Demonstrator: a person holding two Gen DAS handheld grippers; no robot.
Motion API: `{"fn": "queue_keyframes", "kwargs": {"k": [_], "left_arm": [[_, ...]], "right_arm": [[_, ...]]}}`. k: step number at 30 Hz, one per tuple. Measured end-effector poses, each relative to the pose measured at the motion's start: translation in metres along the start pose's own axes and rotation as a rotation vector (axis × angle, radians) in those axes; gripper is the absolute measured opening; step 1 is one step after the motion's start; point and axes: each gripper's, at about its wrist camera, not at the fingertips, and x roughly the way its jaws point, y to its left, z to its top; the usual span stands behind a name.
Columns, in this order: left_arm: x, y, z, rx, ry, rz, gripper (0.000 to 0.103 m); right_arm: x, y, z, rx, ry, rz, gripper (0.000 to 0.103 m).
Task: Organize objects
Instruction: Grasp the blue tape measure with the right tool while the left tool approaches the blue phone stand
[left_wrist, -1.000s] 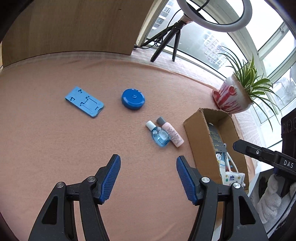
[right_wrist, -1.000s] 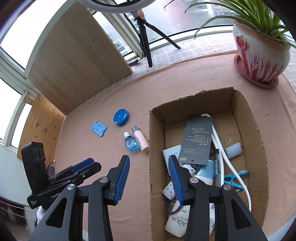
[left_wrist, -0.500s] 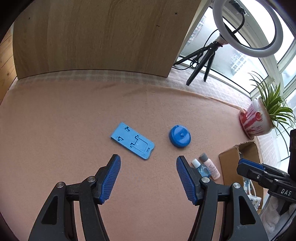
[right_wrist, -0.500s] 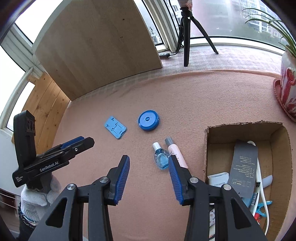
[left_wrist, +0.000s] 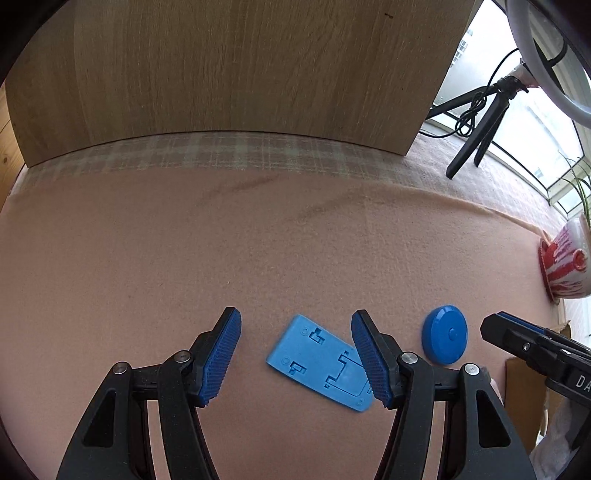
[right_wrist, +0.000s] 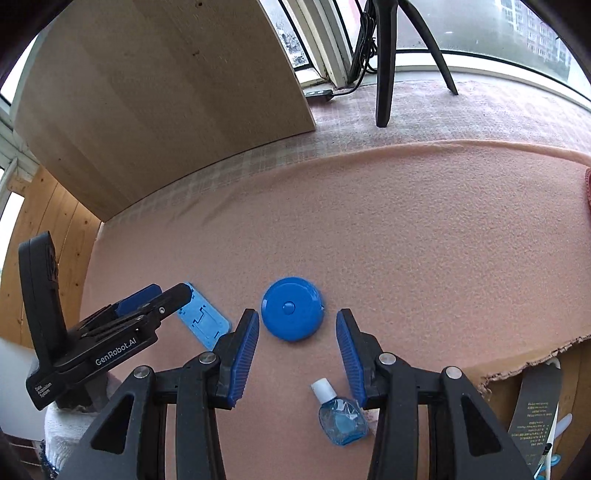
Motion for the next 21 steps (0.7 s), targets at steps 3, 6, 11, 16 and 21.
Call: {"fn": "queue_keyframes", "kwargs": {"k": [3,6,11,16,21], "left_arm": [[0.010,0.001,0.004,0.007,0.012,0.025,0.065],[0.014,-0.002,0.004,0.051,0.005,0.053,0.061],[0.014,-0.015,-0.003,0.143,-0.001,0.090,0.046],[0.012,-0.026,-0.016,0.218,0.001,0.108,0.036],[0.001,-0.026,-0.036,0.260,0.011,0.095,0.029]], "right_arm": [[0.018,-0.001,0.013,0.051,0.021,0.007,0.040],[0.034,0.001,0.021,0.065,0.030,-0.038,0.040],[0.054,0.009,0.024,0.023,0.047,-0.121,0.040],[0.056,0.020,0.018,-0.015,0.100,-0.127,0.040],[0.051,0.028,0.001,-0.039,0.124,-0.104,0.039]]}}
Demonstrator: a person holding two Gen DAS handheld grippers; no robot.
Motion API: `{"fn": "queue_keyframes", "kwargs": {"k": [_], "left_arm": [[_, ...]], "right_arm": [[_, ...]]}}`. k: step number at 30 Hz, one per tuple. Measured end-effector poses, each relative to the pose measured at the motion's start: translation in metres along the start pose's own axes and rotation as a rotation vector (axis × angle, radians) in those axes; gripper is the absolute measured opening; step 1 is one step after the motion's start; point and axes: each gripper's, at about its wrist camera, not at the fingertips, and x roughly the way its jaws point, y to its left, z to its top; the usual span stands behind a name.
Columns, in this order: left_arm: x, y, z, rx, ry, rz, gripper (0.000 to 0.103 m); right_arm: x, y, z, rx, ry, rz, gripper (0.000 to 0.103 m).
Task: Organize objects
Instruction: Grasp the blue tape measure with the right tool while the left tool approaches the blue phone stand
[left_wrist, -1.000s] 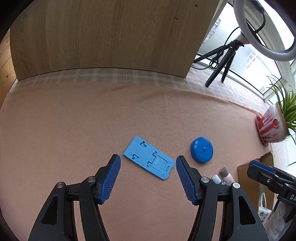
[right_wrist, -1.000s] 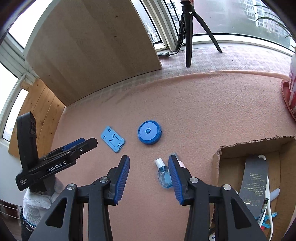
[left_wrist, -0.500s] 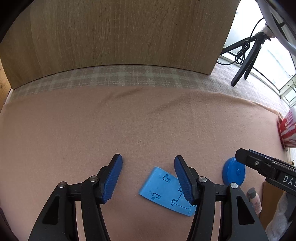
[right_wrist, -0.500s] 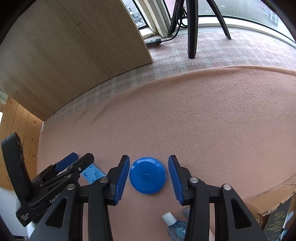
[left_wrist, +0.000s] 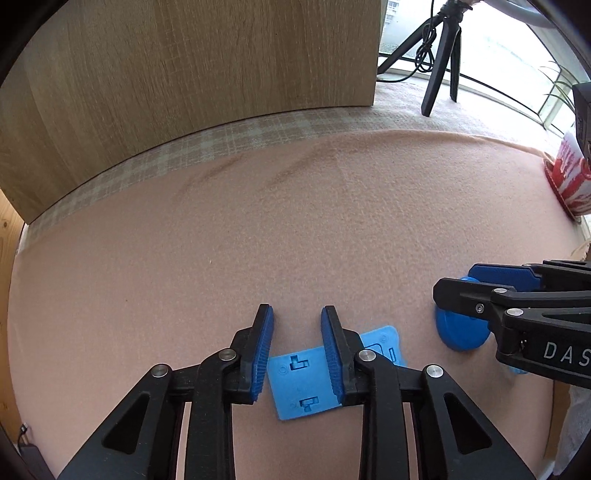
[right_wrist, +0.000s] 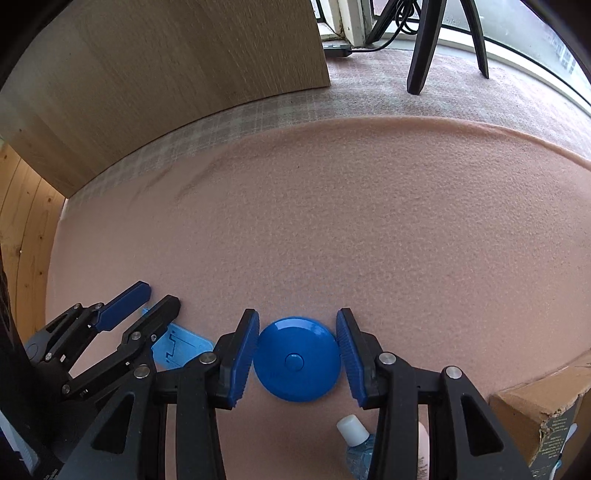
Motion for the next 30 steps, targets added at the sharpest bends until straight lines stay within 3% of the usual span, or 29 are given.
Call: {"fn": "queue_keyframes", "kwargs": {"k": [9,13,20,21,24,27,30], "left_arm": [[-0.031,-0.007,-0.065,0.040,-0.021,-0.027,0.029],[-0.041,-0.009,-0.090,0.013,-0.037,-0.045,0.028],[-0.050,-0.008,-0.106,-0.012,-0.020,-0.078,0.029],[-0.051,-0.008,-0.106,-0.019,-0.020,-0.078,0.031],[-0.053,-0.009,-0.105,-0.039,-0.025,-0.082,0.055],[-0.057,-0.013,-0.099,-0.041,-0.042,-0.096,0.060],[-0.054,-0.018,-0.090,-0.036,-0.040,-0.104,0.063]], "right_arm": [[-0.012,0.008,-0.057,-0.071,-0.011,0.045,0.038],[-0.020,0.012,-0.090,-0.123,-0.035,0.039,0.038],[-0.030,0.004,-0.136,-0.113,-0.065,0.040,0.038],[-0.032,0.001,-0.141,-0.111,-0.068,0.035,0.038],[-0.037,-0.004,-0.150,-0.091,-0.077,0.004,0.038],[-0.044,-0.011,-0.157,-0.038,-0.097,0.034,0.039],[-0.055,-0.016,-0.165,0.001,-0.133,0.058,0.047]]}}
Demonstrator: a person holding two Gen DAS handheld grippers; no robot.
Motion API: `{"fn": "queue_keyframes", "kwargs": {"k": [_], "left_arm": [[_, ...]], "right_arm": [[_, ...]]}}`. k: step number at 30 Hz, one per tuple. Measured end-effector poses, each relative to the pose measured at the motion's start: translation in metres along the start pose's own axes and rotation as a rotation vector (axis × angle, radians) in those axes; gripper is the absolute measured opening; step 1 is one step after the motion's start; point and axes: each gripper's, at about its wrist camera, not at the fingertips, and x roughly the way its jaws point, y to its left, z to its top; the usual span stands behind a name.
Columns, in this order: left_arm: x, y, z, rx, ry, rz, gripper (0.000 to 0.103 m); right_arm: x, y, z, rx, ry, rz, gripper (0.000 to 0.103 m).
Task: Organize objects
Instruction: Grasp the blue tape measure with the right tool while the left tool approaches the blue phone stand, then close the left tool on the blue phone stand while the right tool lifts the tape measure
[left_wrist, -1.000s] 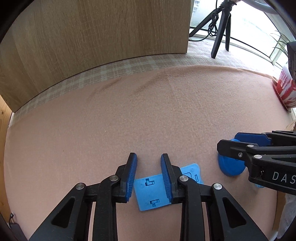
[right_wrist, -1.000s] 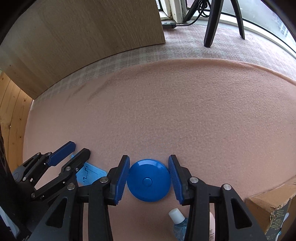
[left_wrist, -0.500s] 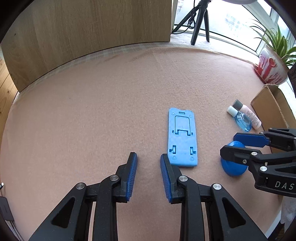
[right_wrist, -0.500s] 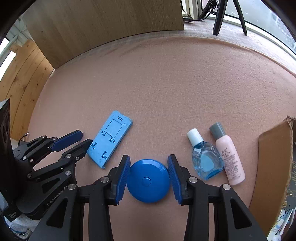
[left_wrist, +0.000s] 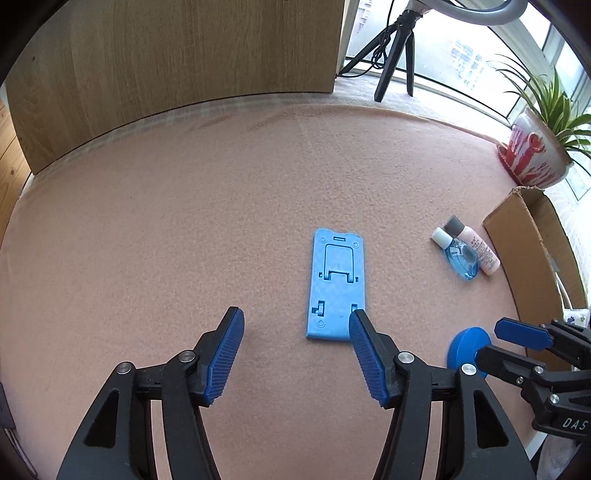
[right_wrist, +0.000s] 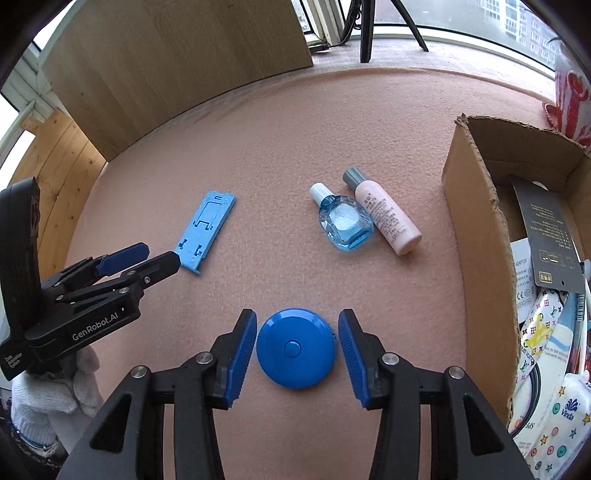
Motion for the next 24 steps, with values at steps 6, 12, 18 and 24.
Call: {"fn": "queue_keyframes", "kwargs": {"k": [6,12,18,24], "left_arm": [[0.021,-0.011,0.016,0.022,0.039,-0.002,0.067],[0.028,-0.017,0.025,0.044,0.044,0.013,0.069],[0.032,-0.017,0.031,0.051,0.051,0.021,0.069],[0.032,-0.017,0.031,0.062,0.047,0.045,0.062]], "right_arm": [[-0.002,0.004,-0.008,-0.024,-0.005,-0.012,0.048],[-0.002,0.003,-0.017,-0.057,0.011,-0.030,0.048],[0.004,0.010,-0.014,-0.083,0.016,-0.059,0.049],[0.012,0.016,-0.013,-0.110,0.034,-0.081,0.054]]}}
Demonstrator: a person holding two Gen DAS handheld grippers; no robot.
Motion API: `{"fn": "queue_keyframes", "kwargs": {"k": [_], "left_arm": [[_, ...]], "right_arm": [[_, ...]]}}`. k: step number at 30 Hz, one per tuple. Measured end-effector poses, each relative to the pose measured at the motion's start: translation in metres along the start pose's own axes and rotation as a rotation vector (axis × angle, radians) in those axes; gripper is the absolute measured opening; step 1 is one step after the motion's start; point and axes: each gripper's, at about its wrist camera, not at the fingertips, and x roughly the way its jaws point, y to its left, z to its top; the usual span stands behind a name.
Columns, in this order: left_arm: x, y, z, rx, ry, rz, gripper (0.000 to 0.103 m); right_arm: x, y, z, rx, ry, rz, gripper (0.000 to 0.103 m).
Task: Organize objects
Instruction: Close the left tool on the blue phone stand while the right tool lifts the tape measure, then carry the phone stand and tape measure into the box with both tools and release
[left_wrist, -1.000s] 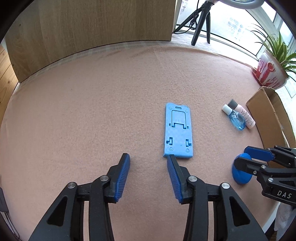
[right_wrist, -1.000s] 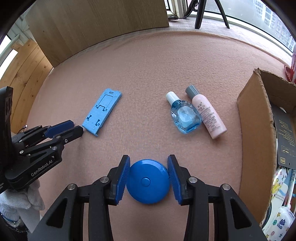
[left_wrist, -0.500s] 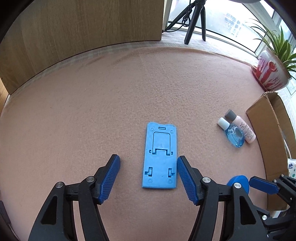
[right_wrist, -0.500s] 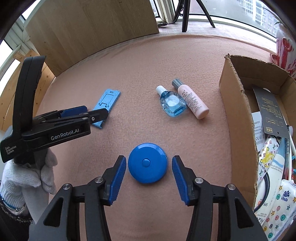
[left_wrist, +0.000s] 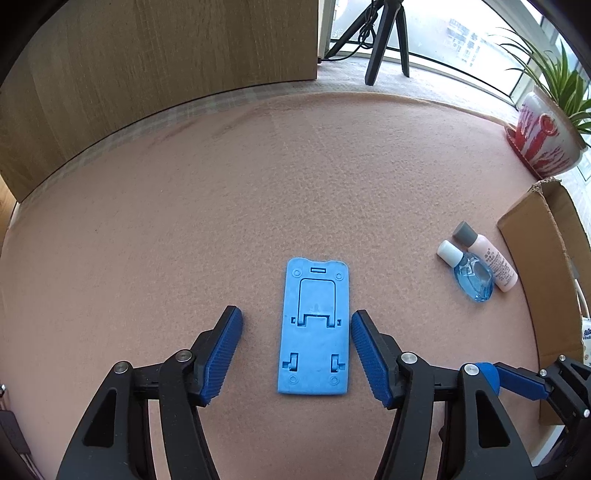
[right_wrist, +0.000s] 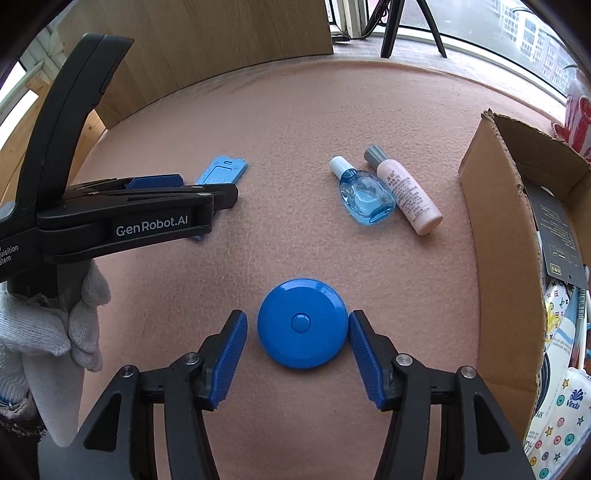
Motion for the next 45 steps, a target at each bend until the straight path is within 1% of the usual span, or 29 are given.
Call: {"fn": "queue_keyframes", "kwargs": {"k": [2,4,7,9,12,16,19,22,27,30,36,40,45], "left_arm": [[-0.001,0.004,0.000,-0.006,-0.001,0.002,0.056],[-0.002,0.008,0.000,-0.018,-0.003,0.002,0.047],[-0.004,0.015,-0.005,-0.038,-0.006,-0.008,0.040],[-0.007,0.018,-0.011,-0.046,-0.008,-0.015,0.039],[-0.012,0.019,-0.024,-0.052,-0.014,-0.018,0.039],[-0.022,0.021,-0.047,-0.074,-0.023,-0.027,0.039],[-0.030,0.022,-0.066,-0.095,-0.032,-0.028,0.039],[-0.038,0.021,-0.083,-0.116,-0.033,-0.033,0.039],[-0.047,0.023,-0.100,-0.160,-0.027,-0.061,0.039],[-0.054,0.020,-0.108,-0.180,-0.031,-0.079,0.039],[-0.074,0.006,-0.109,-0.192,-0.065,-0.108,0.039],[-0.085,-0.012,-0.098,-0.181,-0.097,-0.129,0.039],[-0.097,-0.045,-0.084,-0.147,-0.136,-0.166,0.039]], "right_arm": [[0.001,0.004,0.001,-0.023,-0.002,-0.013,0.055],[0.002,0.008,0.003,-0.044,-0.001,-0.026,0.055],[0.004,0.014,0.003,-0.077,0.002,-0.059,0.055],[0.004,0.015,-0.003,-0.100,0.003,-0.081,0.055],[0.004,0.020,-0.006,-0.134,0.003,-0.114,0.055],[0.001,0.021,-0.012,-0.154,-0.001,-0.129,0.046],[-0.002,0.021,-0.016,-0.153,0.004,-0.117,0.046],[-0.005,0.026,-0.030,-0.151,-0.004,-0.120,0.046],[-0.019,0.028,-0.042,-0.140,-0.039,-0.113,0.046],[-0.031,0.028,-0.048,-0.149,-0.069,-0.123,0.046],[-0.060,0.021,-0.055,-0.149,-0.129,-0.120,0.046],[-0.078,0.010,-0.056,-0.142,-0.166,-0.111,0.046],[-0.100,-0.011,-0.057,-0.116,-0.205,-0.102,0.046]]}}
